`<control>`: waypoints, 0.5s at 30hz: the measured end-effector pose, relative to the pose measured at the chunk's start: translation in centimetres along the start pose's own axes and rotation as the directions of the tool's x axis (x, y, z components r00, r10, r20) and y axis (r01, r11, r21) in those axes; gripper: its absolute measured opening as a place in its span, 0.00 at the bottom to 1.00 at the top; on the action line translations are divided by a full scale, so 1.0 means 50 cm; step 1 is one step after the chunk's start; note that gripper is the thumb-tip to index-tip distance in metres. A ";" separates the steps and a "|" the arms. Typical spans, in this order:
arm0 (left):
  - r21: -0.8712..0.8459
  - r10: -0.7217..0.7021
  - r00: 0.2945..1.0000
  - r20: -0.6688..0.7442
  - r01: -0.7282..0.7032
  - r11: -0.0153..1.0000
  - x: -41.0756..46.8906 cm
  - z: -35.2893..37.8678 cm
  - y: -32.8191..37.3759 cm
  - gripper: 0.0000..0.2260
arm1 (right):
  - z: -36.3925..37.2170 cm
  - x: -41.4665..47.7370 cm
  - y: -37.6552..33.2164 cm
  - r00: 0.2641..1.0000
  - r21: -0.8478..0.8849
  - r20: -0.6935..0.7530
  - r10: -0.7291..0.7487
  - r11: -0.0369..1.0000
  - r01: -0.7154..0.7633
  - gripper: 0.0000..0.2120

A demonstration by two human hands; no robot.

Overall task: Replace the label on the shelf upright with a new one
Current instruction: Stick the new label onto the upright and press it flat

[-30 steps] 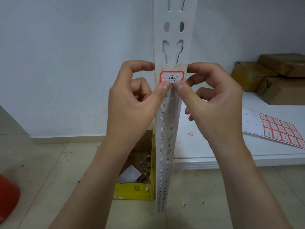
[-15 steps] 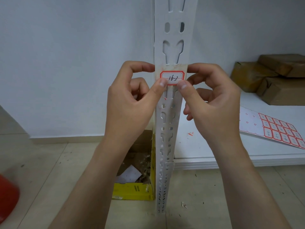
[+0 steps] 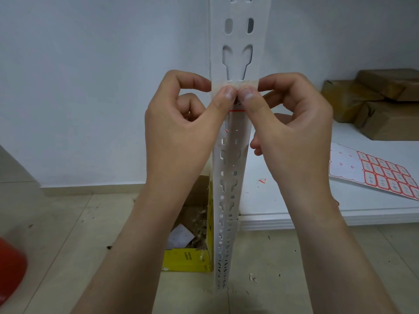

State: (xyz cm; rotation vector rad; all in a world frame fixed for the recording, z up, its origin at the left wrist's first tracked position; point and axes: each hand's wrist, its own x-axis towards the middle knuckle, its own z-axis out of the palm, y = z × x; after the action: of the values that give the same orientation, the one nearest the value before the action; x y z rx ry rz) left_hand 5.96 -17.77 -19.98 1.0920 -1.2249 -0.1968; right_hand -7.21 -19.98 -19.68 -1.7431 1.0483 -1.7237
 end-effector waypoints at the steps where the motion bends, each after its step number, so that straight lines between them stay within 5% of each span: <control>1: 0.006 0.005 1.000 0.002 -0.005 1.000 0.000 -0.001 0.000 0.09 | -0.001 0.000 0.000 1.000 -0.011 -0.001 -0.003 1.000 0.003 0.07; 15: 0.052 0.081 0.992 0.101 -0.086 0.995 -0.002 -0.019 -0.020 0.12 | -0.020 0.003 0.026 0.992 -0.015 0.107 -0.072 0.997 0.075 0.13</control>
State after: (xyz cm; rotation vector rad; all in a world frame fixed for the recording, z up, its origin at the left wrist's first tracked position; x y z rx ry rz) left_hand 7.12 -17.69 -20.73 1.0876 -1.3693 -0.1547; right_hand -8.45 -20.70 -20.53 -1.8854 0.9685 -1.6487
